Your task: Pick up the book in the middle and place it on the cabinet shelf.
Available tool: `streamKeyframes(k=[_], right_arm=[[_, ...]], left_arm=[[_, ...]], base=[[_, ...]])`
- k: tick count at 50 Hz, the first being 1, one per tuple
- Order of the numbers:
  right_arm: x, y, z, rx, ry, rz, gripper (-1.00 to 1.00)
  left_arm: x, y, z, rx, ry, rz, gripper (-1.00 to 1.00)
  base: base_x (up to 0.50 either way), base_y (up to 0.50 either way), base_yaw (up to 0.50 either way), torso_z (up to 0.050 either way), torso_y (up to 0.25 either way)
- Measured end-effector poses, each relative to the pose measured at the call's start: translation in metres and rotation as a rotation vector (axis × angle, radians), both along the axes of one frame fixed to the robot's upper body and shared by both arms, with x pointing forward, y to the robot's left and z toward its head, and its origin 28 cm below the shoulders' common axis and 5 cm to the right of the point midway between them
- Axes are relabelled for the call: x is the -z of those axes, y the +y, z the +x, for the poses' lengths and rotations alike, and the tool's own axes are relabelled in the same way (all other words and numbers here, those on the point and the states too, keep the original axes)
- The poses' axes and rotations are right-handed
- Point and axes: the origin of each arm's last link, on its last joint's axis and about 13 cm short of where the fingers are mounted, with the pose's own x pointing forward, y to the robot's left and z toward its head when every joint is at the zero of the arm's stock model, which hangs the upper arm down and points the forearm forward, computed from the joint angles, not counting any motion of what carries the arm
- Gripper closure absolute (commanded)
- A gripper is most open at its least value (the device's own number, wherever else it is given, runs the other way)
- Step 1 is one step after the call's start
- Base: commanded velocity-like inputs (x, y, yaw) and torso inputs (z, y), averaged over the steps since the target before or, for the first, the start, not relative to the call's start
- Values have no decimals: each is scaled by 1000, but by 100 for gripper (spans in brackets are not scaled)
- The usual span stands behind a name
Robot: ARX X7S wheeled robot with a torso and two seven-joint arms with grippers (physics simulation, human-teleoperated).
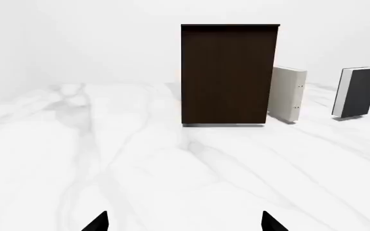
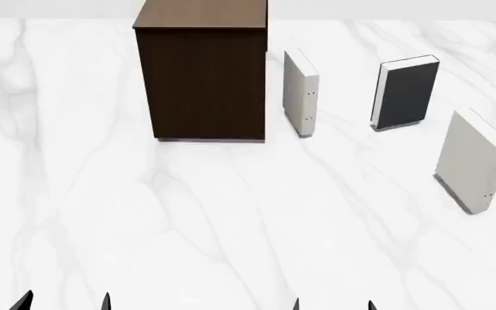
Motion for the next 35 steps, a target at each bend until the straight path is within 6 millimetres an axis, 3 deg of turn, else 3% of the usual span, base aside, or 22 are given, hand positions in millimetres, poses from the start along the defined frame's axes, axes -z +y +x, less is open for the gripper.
streamKeyframes(k=[35], right_arm=[[-2,0,0,12,0,-3,-100]], left_arm=[[-5,2,0,2,14,-34,-100]], base=[[0,0,0,0,0]])
